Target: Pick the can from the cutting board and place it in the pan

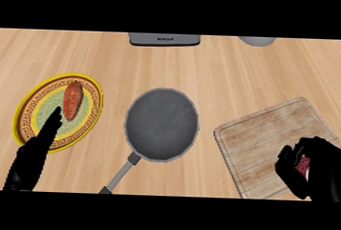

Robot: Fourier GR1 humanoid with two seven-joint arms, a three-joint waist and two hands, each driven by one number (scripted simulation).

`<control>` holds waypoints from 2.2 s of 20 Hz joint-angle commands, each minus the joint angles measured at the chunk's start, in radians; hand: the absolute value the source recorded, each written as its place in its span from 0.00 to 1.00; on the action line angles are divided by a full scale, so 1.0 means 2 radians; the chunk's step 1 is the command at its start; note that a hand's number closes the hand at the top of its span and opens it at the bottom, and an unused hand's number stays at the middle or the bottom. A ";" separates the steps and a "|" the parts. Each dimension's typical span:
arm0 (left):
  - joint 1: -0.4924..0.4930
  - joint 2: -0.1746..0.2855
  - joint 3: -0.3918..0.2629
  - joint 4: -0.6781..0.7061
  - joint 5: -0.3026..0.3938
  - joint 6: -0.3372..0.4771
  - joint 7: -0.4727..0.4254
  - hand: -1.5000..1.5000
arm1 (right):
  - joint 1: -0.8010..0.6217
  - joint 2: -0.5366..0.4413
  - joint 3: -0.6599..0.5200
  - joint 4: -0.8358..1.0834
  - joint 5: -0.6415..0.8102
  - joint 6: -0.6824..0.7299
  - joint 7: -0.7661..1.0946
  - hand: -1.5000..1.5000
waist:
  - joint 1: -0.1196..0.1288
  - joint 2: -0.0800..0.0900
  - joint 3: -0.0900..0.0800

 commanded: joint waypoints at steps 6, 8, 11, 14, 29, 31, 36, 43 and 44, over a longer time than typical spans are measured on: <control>-0.013 -0.015 -0.017 0.017 -0.014 0.000 -0.020 0.50 | -0.072 0.087 0.173 -0.075 0.198 0.014 0.092 1.00 | 0.028 0.011 0.002; -0.034 -0.003 -0.015 -0.009 -0.007 -0.016 0.020 0.50 | -0.139 0.139 0.171 0.016 0.189 0.003 0.085 1.00 | 0.033 0.012 0.003; -0.039 -0.001 -0.007 0.019 -0.005 -0.022 0.000 0.50 | -0.201 0.142 0.129 0.049 0.116 -0.003 0.103 1.00 | 0.033 0.013 0.003; -0.039 -0.011 -0.013 0.000 -0.008 -0.014 0.012 0.50 | -0.242 0.143 0.116 0.142 0.078 -0.083 0.109 1.00 | 0.037 0.014 0.003; -0.045 -0.004 -0.008 0.017 0.003 -0.042 -0.005 0.50 | -0.422 0.144 0.096 0.591 -0.111 -0.270 0.010 1.00 | 0.055 0.019 0.003; -0.072 -0.010 -0.013 0.027 -0.006 -0.033 0.008 0.50 | -0.423 0.144 0.097 0.608 -0.182 -0.279 -0.007 1.00 | 0.065 0.023 0.004; -0.082 -0.018 -0.021 0.029 -0.018 -0.025 0.008 0.50 | -0.411 0.144 0.039 0.607 -0.317 -0.347 -0.026 0.00 | 0.067 0.025 0.004; -0.065 -0.021 -0.023 0.052 -0.020 -0.026 -0.026 0.50 | -0.420 0.144 0.068 0.623 -0.371 -0.528 -0.150 0.00 | 0.066 0.023 0.004; -0.068 -0.021 -0.026 0.018 -0.018 -0.026 0.004 0.50 | -0.434 0.144 0.074 0.630 -0.371 -0.553 -0.142 0.00 | 0.068 0.020 0.004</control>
